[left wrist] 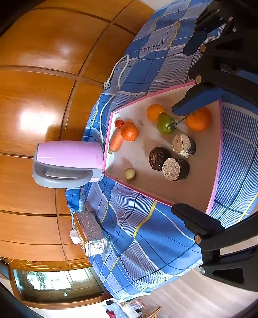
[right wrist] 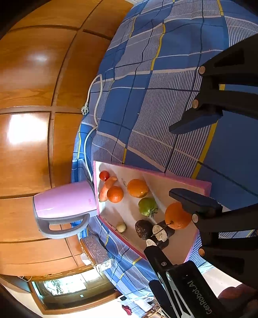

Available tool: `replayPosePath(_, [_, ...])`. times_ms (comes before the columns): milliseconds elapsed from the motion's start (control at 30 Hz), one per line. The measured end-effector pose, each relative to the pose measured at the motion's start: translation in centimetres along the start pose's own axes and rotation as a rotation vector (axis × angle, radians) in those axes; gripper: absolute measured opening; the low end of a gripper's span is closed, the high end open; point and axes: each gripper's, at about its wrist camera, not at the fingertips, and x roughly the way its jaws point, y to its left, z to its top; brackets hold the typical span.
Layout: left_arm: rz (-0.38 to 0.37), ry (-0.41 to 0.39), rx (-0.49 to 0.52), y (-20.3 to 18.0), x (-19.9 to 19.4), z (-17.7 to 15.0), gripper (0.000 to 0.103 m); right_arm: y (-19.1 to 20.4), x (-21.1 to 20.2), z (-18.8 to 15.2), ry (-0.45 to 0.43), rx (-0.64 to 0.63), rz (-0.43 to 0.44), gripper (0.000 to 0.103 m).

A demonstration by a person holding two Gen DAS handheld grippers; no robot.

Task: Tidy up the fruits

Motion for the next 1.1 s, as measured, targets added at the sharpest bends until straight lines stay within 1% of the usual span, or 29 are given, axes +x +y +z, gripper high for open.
replayPosePath(467, [0.005, -0.001, 0.005, -0.13, -0.13, 0.05, 0.093, 0.23, -0.15, -0.12, -0.005, -0.008, 0.001, 0.058])
replayPosePath(1100, [0.006, 0.005, 0.011, -0.19, -0.08, -0.09, 0.094, 0.14, -0.14, -0.23, -0.004, -0.004, 0.002, 0.058])
